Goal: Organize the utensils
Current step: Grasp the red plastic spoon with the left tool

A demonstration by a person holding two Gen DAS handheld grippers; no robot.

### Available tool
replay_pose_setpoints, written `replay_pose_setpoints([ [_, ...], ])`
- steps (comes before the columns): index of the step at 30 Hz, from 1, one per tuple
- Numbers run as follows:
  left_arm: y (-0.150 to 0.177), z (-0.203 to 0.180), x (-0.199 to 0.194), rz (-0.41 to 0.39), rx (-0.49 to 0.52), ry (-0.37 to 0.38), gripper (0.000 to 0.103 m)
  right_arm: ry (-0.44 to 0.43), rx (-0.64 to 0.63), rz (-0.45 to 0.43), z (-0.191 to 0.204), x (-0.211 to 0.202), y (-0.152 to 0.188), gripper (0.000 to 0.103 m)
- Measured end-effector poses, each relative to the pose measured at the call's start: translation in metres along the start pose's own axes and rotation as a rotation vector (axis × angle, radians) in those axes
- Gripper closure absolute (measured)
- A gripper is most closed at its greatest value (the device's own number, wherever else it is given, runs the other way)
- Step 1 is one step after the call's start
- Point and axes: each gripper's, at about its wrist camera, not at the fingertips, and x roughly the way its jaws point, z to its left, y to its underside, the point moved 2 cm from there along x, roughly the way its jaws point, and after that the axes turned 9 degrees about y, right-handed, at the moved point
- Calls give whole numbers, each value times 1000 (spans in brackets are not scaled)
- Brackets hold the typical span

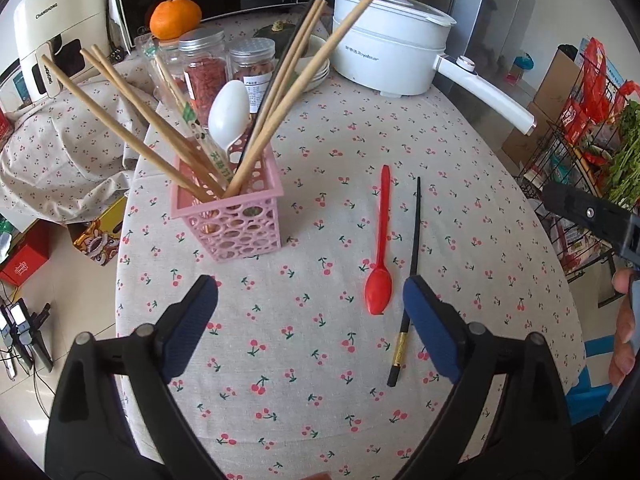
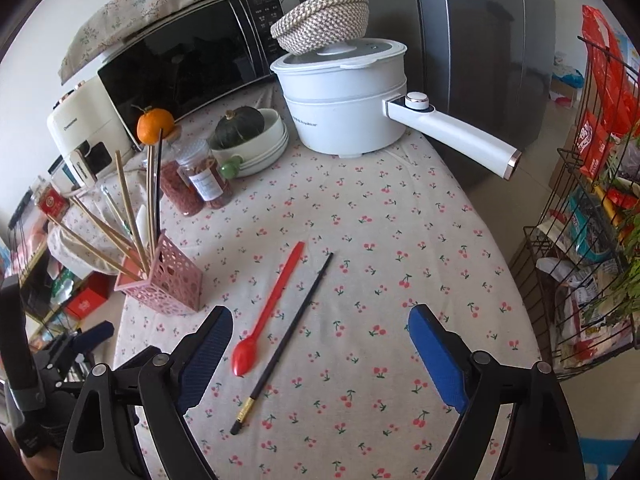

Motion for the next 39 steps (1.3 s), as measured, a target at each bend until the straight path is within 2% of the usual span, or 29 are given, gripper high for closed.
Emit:
replay_pose_setpoints([
  [2,1,-3,6,20,6,-6,8,24,-39,16,-3,3,7,3],
  [4,3,-5,11,40,6,-11,7,48,-64,14,-7,6,13,0],
  [7,4,-10,16,44,13,7,2,70,-82,36,-18,14,20,0],
  [13,-1,-23,31,44,-30,52,1,98,-55,83,-48,33,24,0],
  [17,-2,-43,45,20,25,53,1,156,-67,100,-62,42,21,0],
  [19,-5,-54,58,62,81,70,1,139,-47,110,-70,47,20,0],
  [21,-11,-60,71,79,105,50,1,107,-33,139,-77,53,18,0],
  [26,-33,-67,101,121,78,37,1,69,8,169,-90,60,14,0],
  [30,-53,-65,121,115,61,-37,1,58,46,185,-102,63,11,0],
  [34,-66,-55,140,140,5,-38,13,38,92,175,-114,64,5,0],
  [39,-67,-49,159,187,-4,-38,42,36,124,192,-122,69,2,0],
])
